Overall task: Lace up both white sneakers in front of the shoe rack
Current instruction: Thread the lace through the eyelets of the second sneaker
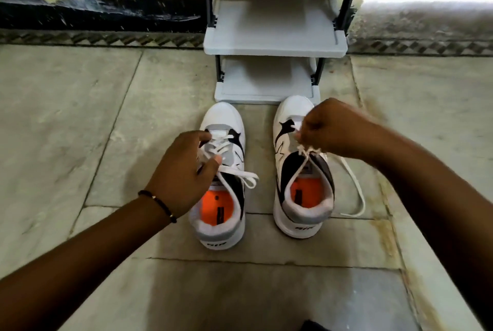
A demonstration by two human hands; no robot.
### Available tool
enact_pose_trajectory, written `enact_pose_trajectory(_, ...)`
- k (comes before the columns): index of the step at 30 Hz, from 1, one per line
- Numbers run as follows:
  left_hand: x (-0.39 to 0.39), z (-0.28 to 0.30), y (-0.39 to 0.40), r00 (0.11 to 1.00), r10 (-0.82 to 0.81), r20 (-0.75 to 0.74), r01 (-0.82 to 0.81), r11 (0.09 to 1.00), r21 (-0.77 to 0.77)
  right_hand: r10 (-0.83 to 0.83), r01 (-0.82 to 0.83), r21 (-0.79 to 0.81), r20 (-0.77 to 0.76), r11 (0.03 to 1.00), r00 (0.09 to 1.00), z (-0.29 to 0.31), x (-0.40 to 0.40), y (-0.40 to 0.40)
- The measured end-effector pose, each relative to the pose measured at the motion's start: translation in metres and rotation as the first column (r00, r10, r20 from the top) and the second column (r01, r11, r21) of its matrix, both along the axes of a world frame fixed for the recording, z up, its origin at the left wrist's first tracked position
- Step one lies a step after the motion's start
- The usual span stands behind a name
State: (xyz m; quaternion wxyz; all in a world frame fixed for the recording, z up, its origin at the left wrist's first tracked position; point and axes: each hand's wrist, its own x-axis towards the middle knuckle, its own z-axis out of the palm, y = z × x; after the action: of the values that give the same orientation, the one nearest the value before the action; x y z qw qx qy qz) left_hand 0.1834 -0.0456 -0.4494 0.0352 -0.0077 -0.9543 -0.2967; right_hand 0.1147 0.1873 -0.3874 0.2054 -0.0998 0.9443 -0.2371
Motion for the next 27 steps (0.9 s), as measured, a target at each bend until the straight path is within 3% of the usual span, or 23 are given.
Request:
enact_pose_trajectory(3, -0.021, 0.011, 0.028, 0.994, -0.103, 0.046, 0.104, 0.994, -0.016, -0.121, 0.09, 0.143, 0.219, 0.986, 0.968, -0.015, -0.004, 0.026)
enact_pose_trajectory(7, -0.024, 0.014, 0.063, 0.907, -0.303, 0.292, 0.325, 0.945, -0.028, -0.204, 0.187, 0.082, 0.359, 0.979, 0.911, -0.038, 0.008, 0.031)
enact_pose_trajectory(10, -0.015, 0.009, 0.076, 0.765, -0.423, 0.485, 0.505, 0.862, -0.045, -0.112, 0.086, 0.143, 0.179, 0.986, 0.977, -0.049, 0.025, 0.019)
enact_pose_trajectory(12, -0.009, 0.002, 0.075, 0.736, -0.438, 0.516, 0.553, 0.829, -0.085, -0.051, 0.053, 0.226, -0.012, 0.973, 0.999, -0.058, 0.038, 0.01)
enact_pose_trajectory(15, -0.002, -0.001, 0.071, 0.838, -0.376, 0.395, 0.451, 0.885, -0.116, -0.039, 0.066, 0.15, -0.179, 0.987, 0.983, -0.075, 0.058, 0.002)
enact_pose_trajectory(18, -0.002, -0.004, 0.081, 0.938, -0.252, 0.239, 0.261, 0.965, -0.007, -0.051, 0.059, 0.03, -0.235, 0.998, 0.971, -0.087, 0.077, 0.004)
enact_pose_trajectory(22, -0.002, -0.01, 0.096, 0.952, -0.152, 0.264, 0.13, 0.987, 0.097, -0.109, 0.051, -0.195, -0.301, 0.98, 0.947, -0.087, 0.08, 0.005)
enact_pose_trajectory(27, -0.002, -0.01, 0.11, 0.966, -0.101, 0.237, 0.061, 0.984, 0.168, -0.321, 0.215, -0.362, -0.262, 0.907, 0.91, -0.09, 0.07, -0.01)
